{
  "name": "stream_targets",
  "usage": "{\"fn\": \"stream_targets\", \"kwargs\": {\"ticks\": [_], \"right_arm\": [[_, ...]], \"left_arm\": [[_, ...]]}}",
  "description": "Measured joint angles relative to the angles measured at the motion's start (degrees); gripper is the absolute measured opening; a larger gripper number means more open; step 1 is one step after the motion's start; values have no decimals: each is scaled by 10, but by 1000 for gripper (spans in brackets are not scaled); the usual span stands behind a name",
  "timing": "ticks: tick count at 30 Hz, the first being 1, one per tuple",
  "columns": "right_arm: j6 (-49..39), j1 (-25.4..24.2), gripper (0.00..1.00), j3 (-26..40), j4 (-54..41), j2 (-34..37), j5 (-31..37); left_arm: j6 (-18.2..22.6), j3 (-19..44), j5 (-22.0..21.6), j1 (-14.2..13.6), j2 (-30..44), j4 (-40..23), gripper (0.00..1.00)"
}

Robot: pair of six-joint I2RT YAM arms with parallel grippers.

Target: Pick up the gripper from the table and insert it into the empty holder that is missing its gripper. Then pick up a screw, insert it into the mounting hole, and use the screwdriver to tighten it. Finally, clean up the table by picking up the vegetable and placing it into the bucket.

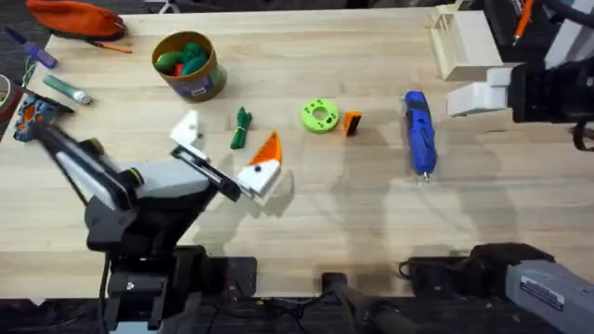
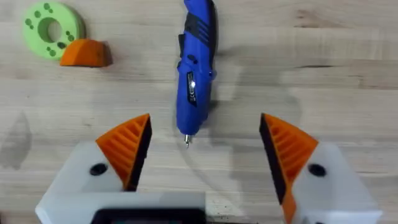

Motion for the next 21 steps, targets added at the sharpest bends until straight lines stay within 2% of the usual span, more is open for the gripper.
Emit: {"fn": "stream_targets", "kwargs": {"ticks": [6, 10, 14, 21], "right_arm": [[0, 0, 991, 0, 0, 0, 0], [0, 0, 992, 0, 0, 0, 0], [0, 0, 994, 0, 0, 0, 0], [0, 0, 992, 0, 0, 0, 0]], "left_arm": [[-1, 1, 125, 0, 0, -33, 985], [3, 2, 186, 0, 0, -41, 985], [6, 2, 223, 0, 0, -46, 985], [69, 2, 246, 0, 0, -49, 985]]}}
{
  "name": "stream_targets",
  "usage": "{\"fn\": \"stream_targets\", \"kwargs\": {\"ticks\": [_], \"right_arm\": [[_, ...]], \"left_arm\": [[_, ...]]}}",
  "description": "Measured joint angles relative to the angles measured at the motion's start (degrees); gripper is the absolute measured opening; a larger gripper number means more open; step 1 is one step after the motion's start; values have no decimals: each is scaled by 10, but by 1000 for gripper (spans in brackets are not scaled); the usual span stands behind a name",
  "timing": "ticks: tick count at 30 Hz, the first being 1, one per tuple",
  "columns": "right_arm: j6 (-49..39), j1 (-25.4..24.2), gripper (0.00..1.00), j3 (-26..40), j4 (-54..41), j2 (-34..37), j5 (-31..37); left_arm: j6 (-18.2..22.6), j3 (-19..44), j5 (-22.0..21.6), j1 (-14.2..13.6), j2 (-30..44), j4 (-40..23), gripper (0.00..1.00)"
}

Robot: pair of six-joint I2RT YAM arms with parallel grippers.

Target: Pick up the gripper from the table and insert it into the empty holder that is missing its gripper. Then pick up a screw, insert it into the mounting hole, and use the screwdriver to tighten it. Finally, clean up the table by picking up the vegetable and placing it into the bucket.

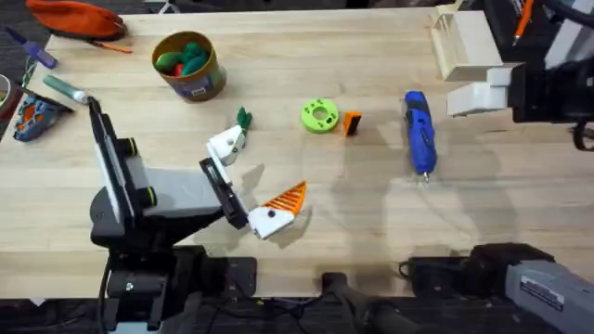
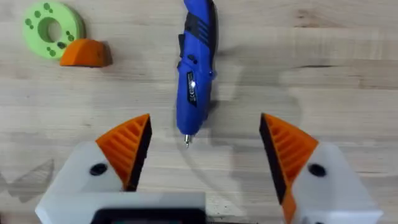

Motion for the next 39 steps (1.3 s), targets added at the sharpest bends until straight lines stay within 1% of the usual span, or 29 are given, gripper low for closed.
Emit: {"fn": "stream_targets", "kwargs": {"ticks": [2, 7, 18, 19, 22, 36, 39], "right_arm": [[0, 0, 991, 0, 0, 0, 0], [0, 0, 991, 0, 0, 0, 0], [0, 0, 992, 0, 0, 0, 0], [0, 0, 991, 0, 0, 0, 0], [0, 0, 991, 0, 0, 0, 0], [0, 0, 991, 0, 0, 0, 0], [0, 0, 991, 0, 0, 0, 0]], "left_arm": [[11, 0, 6, 0, 0, -1, 985], [24, 0, 29, 0, 0, -5, 985], [27, 0, 52, 0, 0, -9, 987], [27, 0, 64, 0, 0, -11, 986], [27, 0, 74, 0, 0, -13, 986], [26, 0, 81, 0, 0, -14, 985], [21, 0, 81, 0, 0, -14, 985]]}}
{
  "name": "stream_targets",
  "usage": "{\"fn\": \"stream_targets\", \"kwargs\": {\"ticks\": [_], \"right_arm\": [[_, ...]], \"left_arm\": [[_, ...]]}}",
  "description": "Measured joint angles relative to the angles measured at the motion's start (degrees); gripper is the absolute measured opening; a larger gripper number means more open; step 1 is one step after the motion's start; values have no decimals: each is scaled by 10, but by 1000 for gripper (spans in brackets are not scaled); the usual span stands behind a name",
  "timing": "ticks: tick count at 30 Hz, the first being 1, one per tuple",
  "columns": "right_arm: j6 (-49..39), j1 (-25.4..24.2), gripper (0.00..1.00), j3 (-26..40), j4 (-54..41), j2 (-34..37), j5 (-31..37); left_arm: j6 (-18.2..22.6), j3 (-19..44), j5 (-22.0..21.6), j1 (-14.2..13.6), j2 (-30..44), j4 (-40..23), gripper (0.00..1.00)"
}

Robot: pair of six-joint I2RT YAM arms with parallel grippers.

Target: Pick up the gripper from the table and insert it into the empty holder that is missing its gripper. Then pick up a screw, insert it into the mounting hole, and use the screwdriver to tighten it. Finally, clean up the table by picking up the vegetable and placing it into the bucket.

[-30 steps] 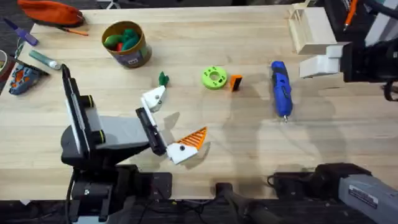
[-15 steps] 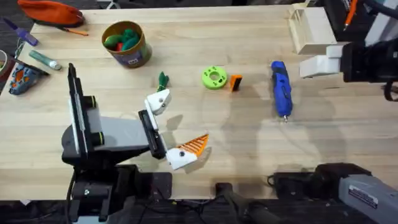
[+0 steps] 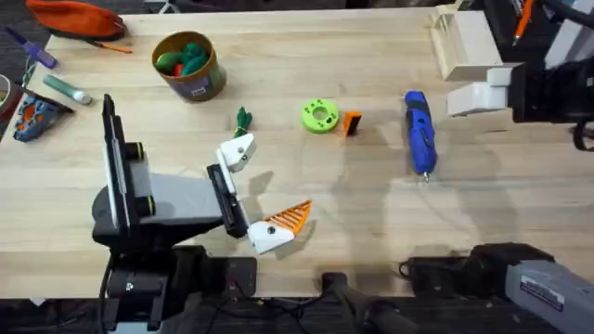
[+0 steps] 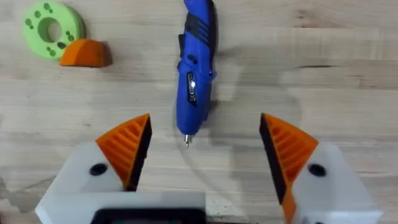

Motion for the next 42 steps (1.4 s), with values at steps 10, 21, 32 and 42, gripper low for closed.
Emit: {"fn": "stream_targets", "kwargs": {"ticks": [10, 21, 32, 42], "right_arm": [[0, 0, 991, 0, 0, 0, 0], [0, 0, 993, 0, 0, 0, 0], [0, 0, 992, 0, 0, 0, 0], [6, 0, 994, 0, -10, 0, -20]], "left_arm": [[-10, 0, 0, 0, 0, 0, 985], [-12, 0, 0, 0, 0, 0, 986], [-12, 0, 0, 0, 0, 0, 986], [-12, 0, 0, 0, 0, 0, 986]]}}
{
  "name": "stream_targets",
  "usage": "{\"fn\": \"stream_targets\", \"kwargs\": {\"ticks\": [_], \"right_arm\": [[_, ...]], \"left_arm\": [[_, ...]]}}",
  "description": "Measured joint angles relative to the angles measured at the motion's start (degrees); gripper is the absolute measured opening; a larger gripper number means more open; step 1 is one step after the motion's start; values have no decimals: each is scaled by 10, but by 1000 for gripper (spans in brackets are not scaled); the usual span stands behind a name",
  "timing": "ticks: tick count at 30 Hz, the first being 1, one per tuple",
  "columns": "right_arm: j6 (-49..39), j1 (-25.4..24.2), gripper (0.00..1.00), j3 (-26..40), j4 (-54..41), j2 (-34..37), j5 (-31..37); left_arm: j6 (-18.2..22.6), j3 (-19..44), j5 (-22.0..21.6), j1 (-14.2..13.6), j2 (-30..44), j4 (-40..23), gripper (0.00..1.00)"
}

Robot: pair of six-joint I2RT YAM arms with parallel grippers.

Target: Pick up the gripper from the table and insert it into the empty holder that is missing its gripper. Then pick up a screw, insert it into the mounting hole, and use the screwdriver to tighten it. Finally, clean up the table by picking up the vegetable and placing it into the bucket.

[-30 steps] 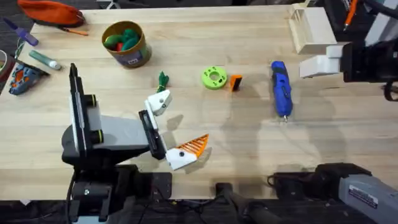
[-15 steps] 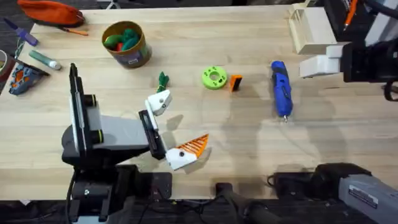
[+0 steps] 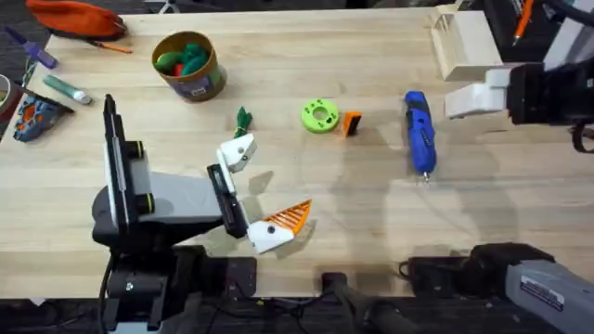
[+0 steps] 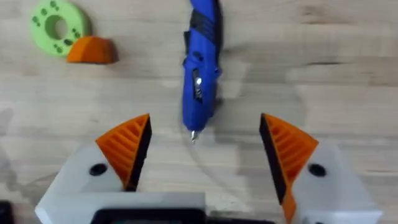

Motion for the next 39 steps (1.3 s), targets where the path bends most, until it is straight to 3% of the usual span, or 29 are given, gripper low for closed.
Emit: {"fn": "stream_targets", "kwargs": {"ticks": [10, 20, 28, 30, 39], "right_arm": [[45, 14, 994, 0, 2, 0, -32], [132, 165, 992, 27, -13, 15, 34], [180, 240, 993, 124, -59, 125, 52], [196, 263, 993, 176, -83, 191, 53], [211, 285, 993, 259, -110, 306, 53]], "left_arm": [[0, 0, 0, 0, 0, 0, 985], [0, 0, 0, 0, 0, 0, 985], [0, 0, 0, 0, 0, 0, 986], [0, 0, 0, 0, 0, 0, 986], [0, 0, 0, 0, 0, 0, 985]]}}
